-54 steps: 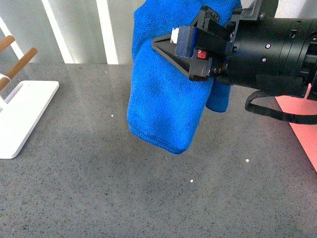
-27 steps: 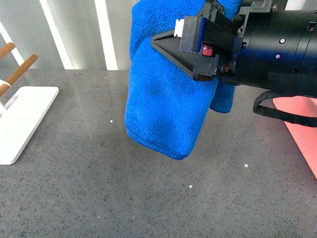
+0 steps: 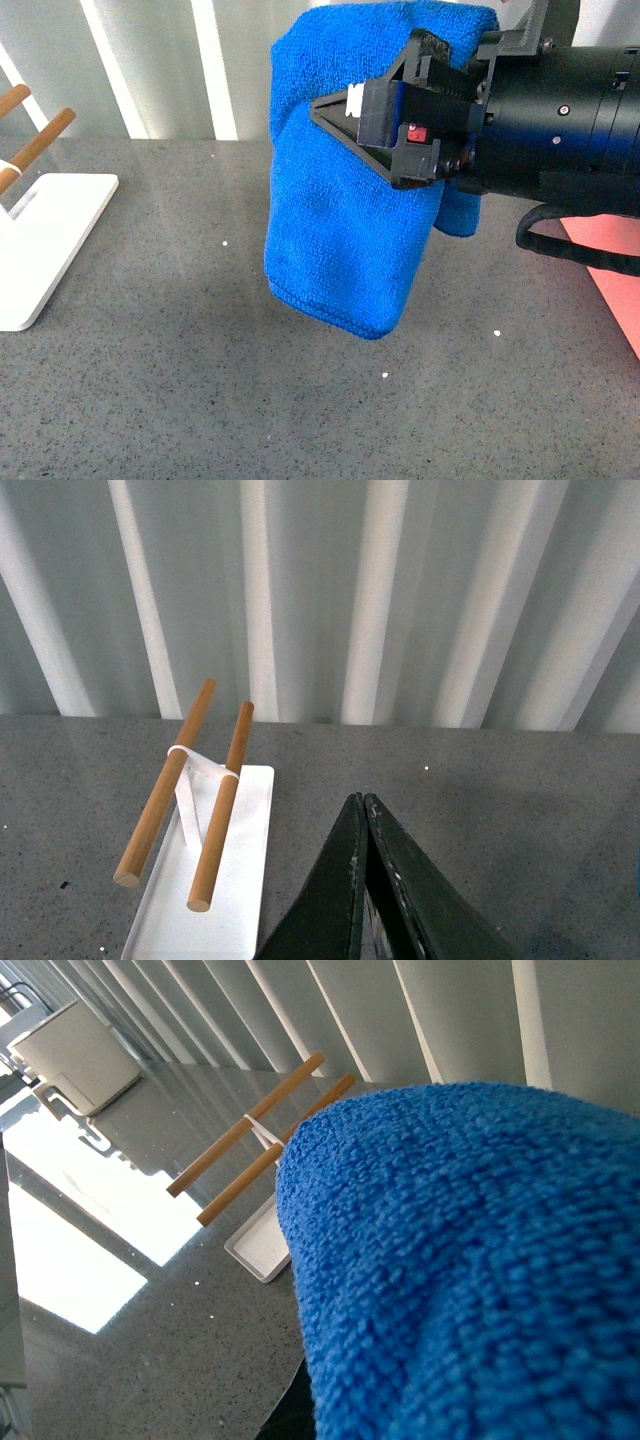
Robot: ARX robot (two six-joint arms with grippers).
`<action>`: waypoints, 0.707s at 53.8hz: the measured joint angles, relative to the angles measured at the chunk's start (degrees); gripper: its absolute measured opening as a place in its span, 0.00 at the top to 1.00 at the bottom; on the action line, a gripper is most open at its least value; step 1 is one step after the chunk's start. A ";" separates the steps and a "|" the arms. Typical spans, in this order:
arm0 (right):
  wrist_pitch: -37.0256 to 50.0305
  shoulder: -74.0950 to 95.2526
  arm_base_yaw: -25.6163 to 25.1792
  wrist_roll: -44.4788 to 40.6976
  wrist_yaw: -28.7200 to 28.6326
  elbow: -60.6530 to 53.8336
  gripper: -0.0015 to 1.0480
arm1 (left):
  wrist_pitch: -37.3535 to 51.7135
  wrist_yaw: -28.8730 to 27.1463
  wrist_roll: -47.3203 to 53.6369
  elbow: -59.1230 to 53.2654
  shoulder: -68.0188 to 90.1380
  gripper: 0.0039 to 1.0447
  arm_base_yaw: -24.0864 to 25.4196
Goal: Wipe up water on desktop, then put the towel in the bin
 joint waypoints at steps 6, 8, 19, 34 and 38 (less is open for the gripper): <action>-0.76 -0.28 0.44 -0.70 0.17 0.00 0.96 | 1.16 0.04 0.02 -1.60 -1.25 0.97 0.00; -1.05 -0.42 0.48 -0.87 0.11 0.00 0.96 | 0.92 0.02 0.02 -1.60 -1.92 0.97 0.00; -1.79 -1.33 0.17 -1.57 -0.07 -0.37 0.96 | -5.18 0.02 0.02 -1.62 -8.28 0.97 0.00; -2.36 -1.57 -0.66 -2.01 -0.44 -1.79 0.96 | -12.44 0.02 0.02 -1.64 -15.91 0.97 0.00; -2.29 -1.60 -0.70 -1.99 -0.76 -2.16 0.96 | -14.67 0.02 0.02 -1.64 -18.18 0.97 0.00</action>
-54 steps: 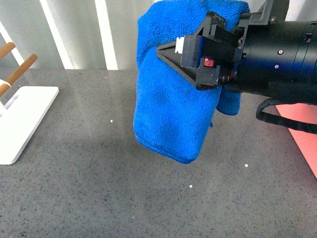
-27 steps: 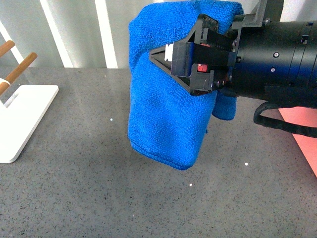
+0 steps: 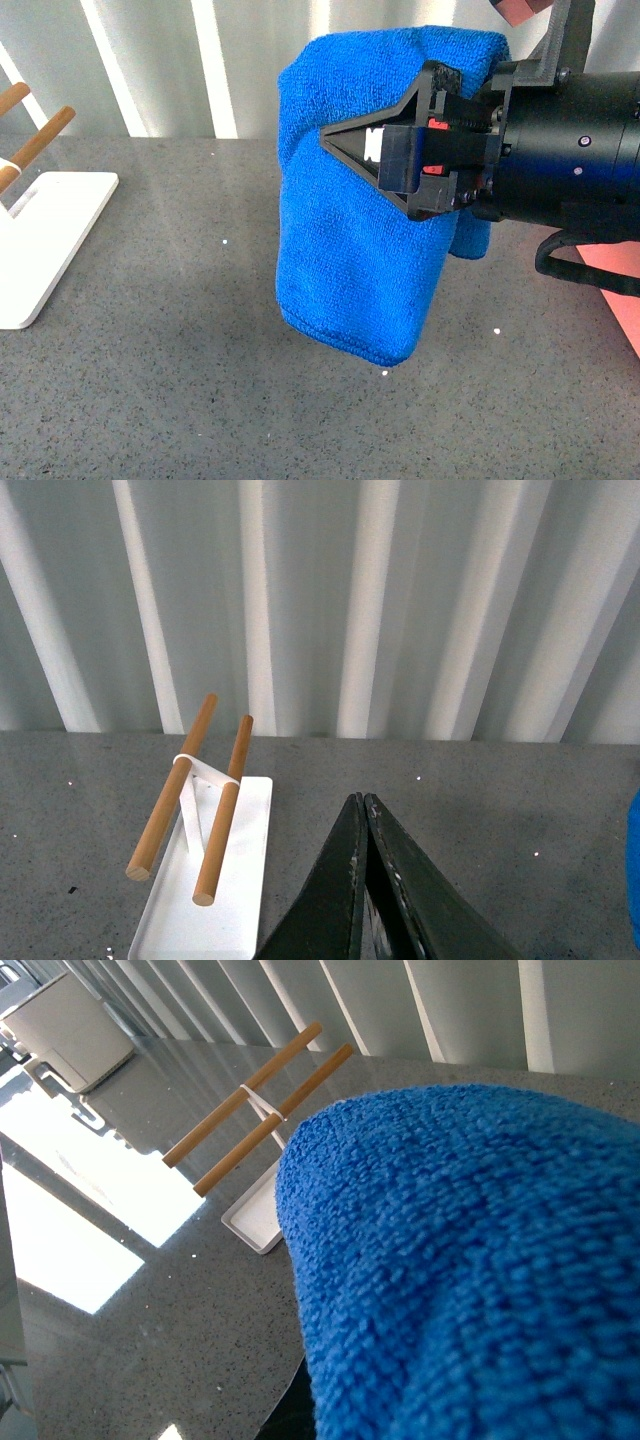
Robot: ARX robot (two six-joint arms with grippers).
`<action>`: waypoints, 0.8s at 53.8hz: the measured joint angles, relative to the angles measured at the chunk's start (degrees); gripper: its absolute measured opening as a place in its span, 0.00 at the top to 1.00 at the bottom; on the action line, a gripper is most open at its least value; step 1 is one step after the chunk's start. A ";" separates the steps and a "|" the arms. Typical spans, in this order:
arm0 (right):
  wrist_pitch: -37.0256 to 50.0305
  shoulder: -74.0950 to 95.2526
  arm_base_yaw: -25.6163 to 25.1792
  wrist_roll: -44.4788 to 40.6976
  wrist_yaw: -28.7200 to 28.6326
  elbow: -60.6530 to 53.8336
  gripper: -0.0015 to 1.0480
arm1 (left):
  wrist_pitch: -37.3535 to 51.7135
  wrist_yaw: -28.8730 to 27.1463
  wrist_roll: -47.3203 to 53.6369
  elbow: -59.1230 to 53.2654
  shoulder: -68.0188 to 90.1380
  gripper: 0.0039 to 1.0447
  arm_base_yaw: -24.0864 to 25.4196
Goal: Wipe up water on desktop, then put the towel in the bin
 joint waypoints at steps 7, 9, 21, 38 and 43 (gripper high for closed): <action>-1.03 -0.44 -0.37 -0.15 -0.39 -0.11 0.96 | -2.43 0.00 0.00 0.00 -2.40 0.97 0.00; -1.36 -0.59 -0.44 -0.26 -0.37 -0.11 0.96 | -2.99 0.00 0.00 0.00 -2.97 0.97 0.00; -3.28 -1.53 -0.61 -1.01 -0.79 -0.11 0.96 | -6.21 0.00 0.00 0.00 -6.21 0.97 0.00; -4.98 -1.79 -0.68 -2.62 -1.25 -0.11 0.96 | -17.53 0.02 0.00 0.02 -17.31 0.97 0.00; -4.98 -1.81 -0.57 -2.80 -1.36 -0.11 0.96 | -17.79 0.02 0.00 0.02 -17.40 0.97 0.00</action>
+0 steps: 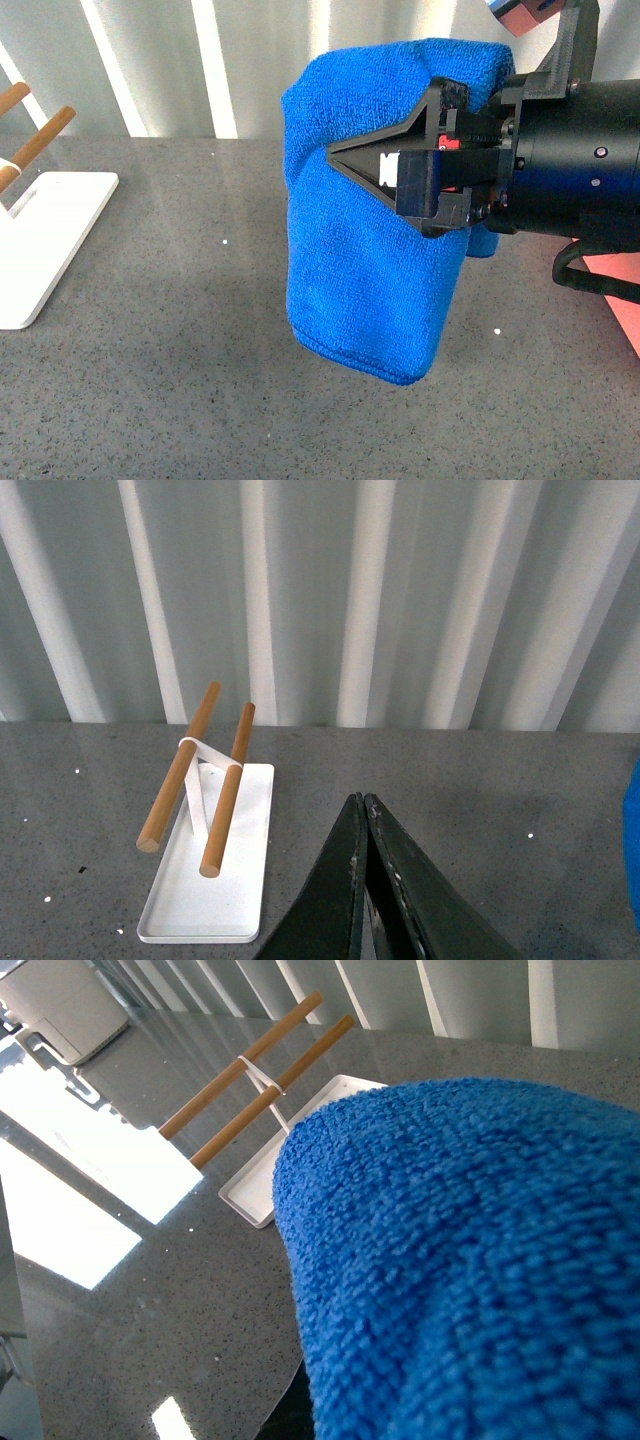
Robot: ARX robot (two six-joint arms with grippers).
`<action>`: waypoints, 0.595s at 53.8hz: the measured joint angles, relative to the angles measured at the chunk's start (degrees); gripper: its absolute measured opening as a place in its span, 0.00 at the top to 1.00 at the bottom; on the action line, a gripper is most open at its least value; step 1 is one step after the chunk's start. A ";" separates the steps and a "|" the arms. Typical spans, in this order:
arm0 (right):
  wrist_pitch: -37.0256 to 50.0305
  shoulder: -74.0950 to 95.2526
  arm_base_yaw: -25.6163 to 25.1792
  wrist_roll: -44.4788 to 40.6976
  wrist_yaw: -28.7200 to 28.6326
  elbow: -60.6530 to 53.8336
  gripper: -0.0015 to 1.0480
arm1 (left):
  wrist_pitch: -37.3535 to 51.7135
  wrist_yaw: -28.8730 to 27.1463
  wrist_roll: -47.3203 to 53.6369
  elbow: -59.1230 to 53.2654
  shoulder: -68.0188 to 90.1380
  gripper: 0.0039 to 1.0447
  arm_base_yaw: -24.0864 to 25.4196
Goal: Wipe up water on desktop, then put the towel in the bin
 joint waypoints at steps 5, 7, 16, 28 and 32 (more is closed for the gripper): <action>0.26 0.02 -0.02 0.02 0.07 0.00 0.96 | -0.02 -0.02 -0.02 0.00 0.00 0.94 0.00; 0.68 0.09 -0.02 0.02 0.13 0.00 0.96 | -0.04 -0.02 -0.02 0.00 0.00 0.84 0.00; -1.42 3.26 -0.26 -1.14 2.16 0.72 0.96 | -0.04 -0.02 -0.02 0.00 0.00 0.57 0.00; -15.26 12.00 -0.66 -11.39 6.14 3.15 0.96 | -0.04 0.00 -0.02 0.00 -0.02 0.16 0.00; -20.96 15.93 -1.44 -14.91 9.09 4.74 0.96 | -0.04 -0.02 0.00 0.00 -0.02 0.05 0.00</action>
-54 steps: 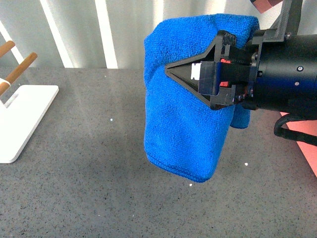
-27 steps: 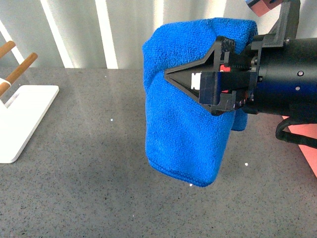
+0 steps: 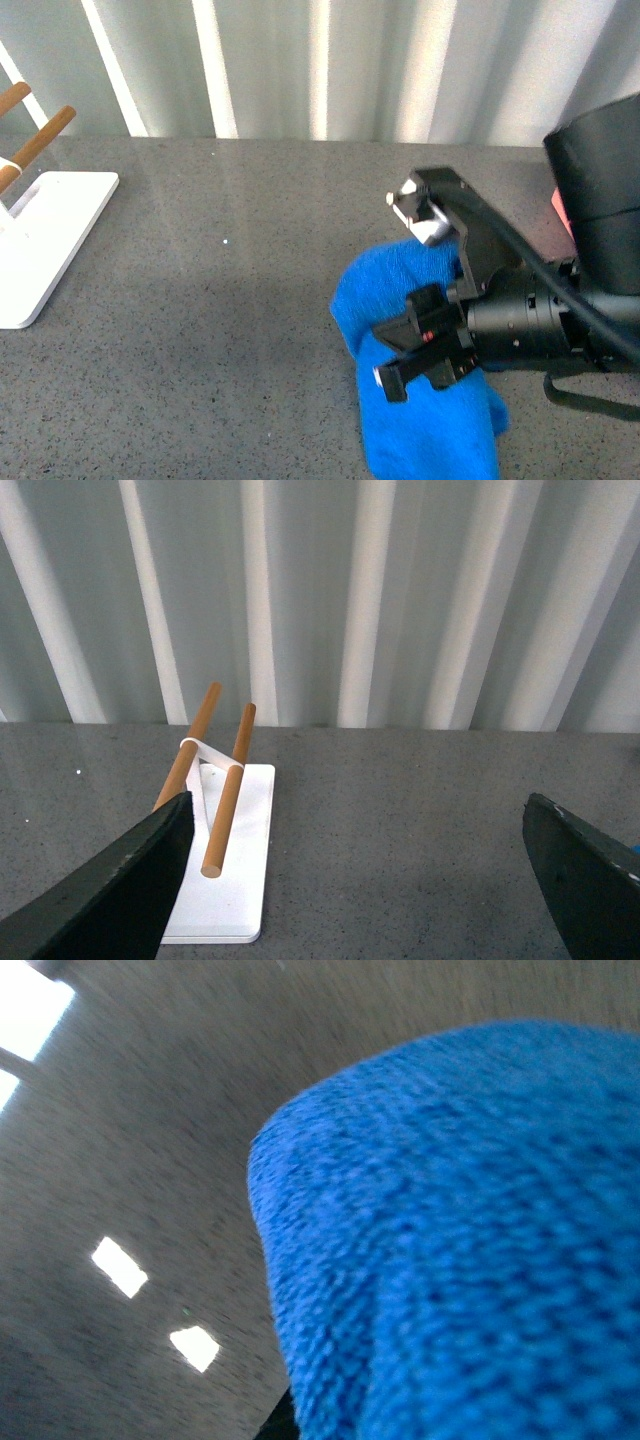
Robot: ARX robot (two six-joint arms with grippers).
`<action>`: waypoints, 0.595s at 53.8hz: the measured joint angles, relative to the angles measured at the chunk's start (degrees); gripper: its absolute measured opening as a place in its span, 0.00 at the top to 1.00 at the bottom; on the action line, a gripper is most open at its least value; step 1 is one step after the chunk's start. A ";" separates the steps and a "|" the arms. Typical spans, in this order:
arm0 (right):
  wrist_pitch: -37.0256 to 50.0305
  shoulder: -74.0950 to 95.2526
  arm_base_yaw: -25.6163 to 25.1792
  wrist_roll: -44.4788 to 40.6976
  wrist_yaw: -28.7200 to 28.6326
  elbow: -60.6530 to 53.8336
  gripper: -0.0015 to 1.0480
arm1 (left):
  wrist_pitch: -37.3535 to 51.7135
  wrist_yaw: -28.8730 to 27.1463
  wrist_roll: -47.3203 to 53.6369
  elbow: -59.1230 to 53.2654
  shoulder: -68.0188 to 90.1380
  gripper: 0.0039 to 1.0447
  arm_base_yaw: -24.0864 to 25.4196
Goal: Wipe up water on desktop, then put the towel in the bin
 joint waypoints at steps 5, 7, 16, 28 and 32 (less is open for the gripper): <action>-3.32 3.72 -0.96 -3.17 3.30 1.07 0.96 | 0.00 0.00 0.07 0.00 0.00 0.07 0.00; -4.17 4.72 -1.22 -4.42 4.07 1.49 0.96 | 0.00 0.00 0.09 0.00 0.00 0.06 0.00; -7.45 6.71 -2.19 -9.35 7.06 4.44 0.96 | 0.00 0.02 0.11 0.00 0.00 0.06 0.00; -13.51 9.75 -3.50 -13.42 10.86 11.67 0.96 | 0.00 0.02 0.11 0.00 0.00 0.06 0.00; -15.39 11.02 -3.74 -14.27 12.85 15.08 0.96 | 0.00 0.02 0.13 0.00 0.00 0.06 0.00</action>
